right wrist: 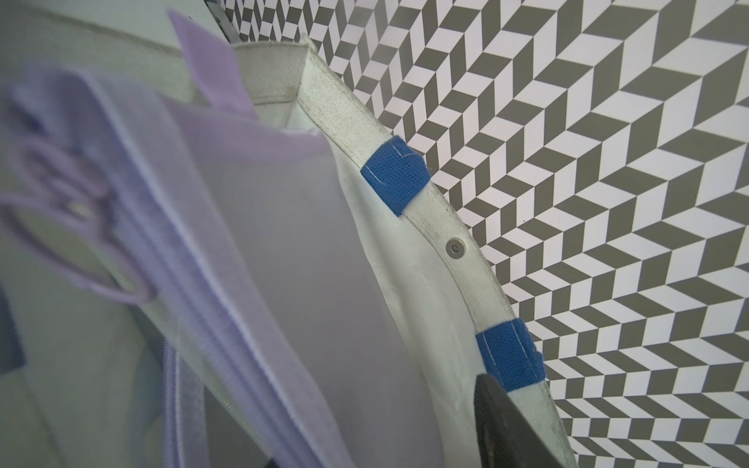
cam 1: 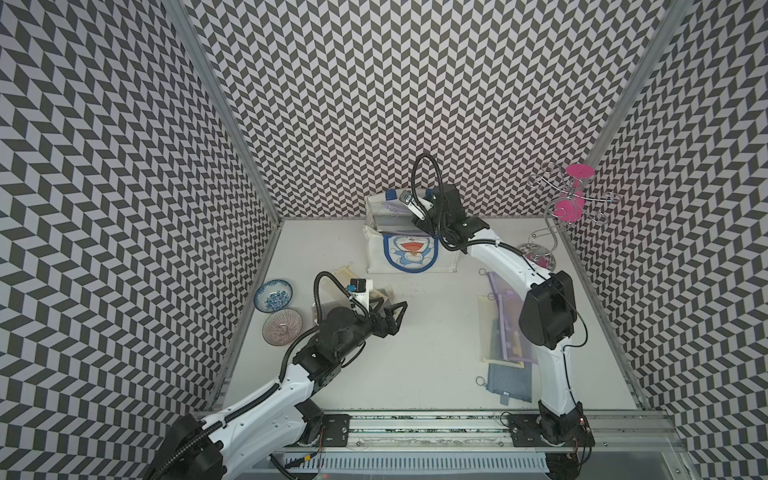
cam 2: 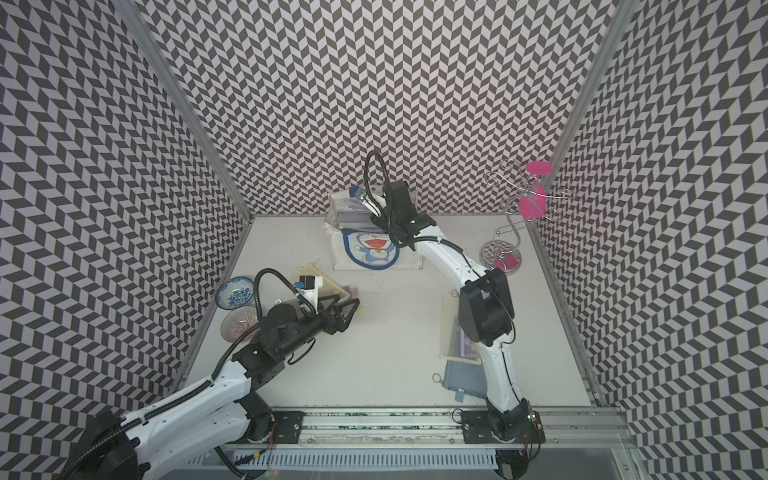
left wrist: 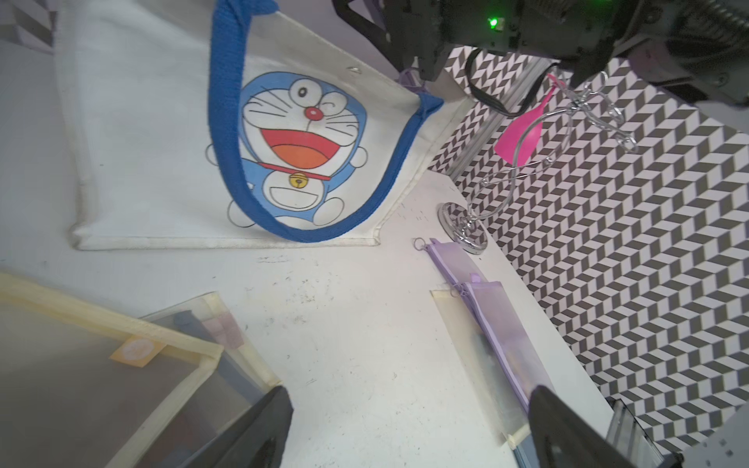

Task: Put the pencil pouch into the canvas bag
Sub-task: Place the pencil pouch in the canvas bag.

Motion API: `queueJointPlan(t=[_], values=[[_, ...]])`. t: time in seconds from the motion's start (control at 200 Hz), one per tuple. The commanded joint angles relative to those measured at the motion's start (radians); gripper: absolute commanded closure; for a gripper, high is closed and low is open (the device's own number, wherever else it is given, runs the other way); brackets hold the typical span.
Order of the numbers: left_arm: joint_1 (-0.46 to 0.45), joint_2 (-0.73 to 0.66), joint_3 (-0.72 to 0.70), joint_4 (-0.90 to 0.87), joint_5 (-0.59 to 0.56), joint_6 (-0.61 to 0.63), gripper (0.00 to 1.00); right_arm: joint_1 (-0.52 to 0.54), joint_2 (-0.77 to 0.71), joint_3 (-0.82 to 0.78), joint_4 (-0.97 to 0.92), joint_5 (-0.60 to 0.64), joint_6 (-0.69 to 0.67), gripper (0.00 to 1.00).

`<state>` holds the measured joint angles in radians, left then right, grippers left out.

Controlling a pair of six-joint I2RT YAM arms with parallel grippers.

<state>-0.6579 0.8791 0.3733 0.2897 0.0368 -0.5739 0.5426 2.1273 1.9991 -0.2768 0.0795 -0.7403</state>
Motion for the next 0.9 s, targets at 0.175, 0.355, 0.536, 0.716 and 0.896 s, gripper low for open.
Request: queueJointPlan(t=[0.175,0.355,0.536,0.716,0.896], values=[[0.062,-0.033,0.098,-0.261,-0.195,-0.003,0.13,0.028,-0.015,-0.013,0.091,0.087,0.006,0.31],[0.085,-0.054,0.102,-0.269,-0.167,-0.025,0.15,0.035,-0.021,-0.015,0.091,0.100,0.028,0.13],[0.141,-0.041,0.120,-0.299,-0.122,-0.053,0.16,0.036,-0.039,0.005,0.055,0.064,0.094,0.09],[0.294,-0.011,0.140,-0.295,0.101,-0.071,0.18,0.047,-0.054,-0.017,0.052,0.075,0.112,0.01],[0.331,0.005,0.182,-0.329,0.137,-0.048,0.19,0.052,-0.040,0.042,-0.033,0.067,0.194,0.01]])
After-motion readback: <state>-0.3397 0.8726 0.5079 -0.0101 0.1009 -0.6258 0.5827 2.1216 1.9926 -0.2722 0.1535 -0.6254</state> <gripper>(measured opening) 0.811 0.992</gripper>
